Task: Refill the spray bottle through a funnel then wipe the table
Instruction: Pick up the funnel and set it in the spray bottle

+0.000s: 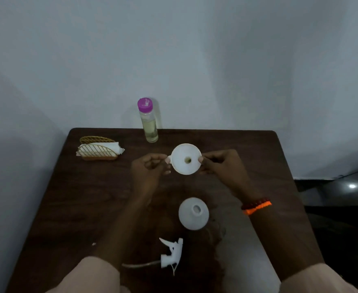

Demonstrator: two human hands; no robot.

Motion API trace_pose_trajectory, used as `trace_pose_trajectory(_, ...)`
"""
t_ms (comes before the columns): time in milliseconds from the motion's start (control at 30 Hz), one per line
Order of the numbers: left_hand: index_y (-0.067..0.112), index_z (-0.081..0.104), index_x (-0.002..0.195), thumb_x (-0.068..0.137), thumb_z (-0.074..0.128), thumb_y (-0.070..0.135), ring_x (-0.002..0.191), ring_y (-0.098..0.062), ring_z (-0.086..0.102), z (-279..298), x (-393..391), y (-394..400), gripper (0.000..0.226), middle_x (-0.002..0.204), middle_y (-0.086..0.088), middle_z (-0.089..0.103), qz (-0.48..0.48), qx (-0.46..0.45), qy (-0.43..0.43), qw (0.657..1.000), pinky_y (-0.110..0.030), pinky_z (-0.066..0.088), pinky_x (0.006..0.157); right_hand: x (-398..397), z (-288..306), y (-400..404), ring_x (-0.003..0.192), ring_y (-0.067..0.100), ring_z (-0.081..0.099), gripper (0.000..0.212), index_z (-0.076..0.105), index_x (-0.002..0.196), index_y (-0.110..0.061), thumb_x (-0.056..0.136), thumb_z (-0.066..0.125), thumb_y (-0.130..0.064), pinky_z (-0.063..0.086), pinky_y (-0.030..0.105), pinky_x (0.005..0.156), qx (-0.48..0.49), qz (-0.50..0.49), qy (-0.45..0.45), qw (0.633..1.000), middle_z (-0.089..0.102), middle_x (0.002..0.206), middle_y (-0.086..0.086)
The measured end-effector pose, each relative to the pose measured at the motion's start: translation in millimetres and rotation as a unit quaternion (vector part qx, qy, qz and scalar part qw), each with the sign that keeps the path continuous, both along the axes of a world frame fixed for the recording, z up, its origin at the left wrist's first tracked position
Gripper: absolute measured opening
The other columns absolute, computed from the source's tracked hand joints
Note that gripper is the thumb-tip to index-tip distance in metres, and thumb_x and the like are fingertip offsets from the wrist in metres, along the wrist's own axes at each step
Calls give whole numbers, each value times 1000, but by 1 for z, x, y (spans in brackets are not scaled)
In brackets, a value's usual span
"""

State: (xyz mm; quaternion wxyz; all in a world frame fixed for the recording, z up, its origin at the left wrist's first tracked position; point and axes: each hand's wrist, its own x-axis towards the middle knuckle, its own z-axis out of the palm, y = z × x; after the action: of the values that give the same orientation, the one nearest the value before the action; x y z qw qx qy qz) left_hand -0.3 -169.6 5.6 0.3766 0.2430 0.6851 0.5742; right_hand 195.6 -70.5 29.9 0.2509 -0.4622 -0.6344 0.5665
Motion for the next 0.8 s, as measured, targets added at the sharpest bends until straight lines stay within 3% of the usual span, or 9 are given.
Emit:
trace_pose_trajectory(200,2,75,106,85,76,4,83,-26,78,34,41,-75,21,92,-12,80,-22,44,-84,995,-34,64,74,44,35,-74,75,26,77,16,79,101,-3,88,74,-11,64,30,66,-4,-24,43,999,81,87,8)
trace_pose_trajectory(433,1,77,102,82,77,4,82,-33,77,30,65,-116,20,89,-15,80,-37,52,-86,994,-41,64,77,71,29,-123,74,24,78,11,80,96,-7,87,74,-6,63,28,65,-26,-55,76,995,81,83,8)
trace_pose_trajectory(800,0,77,100,82,77,2,82,-34,77,19,72,-127,18,88,-16,79,-29,37,-99,994,-32,63,71,78,10,-132,79,26,78,14,79,99,1,88,73,-4,64,29,65,-45,-57,87,994,81,89,10)
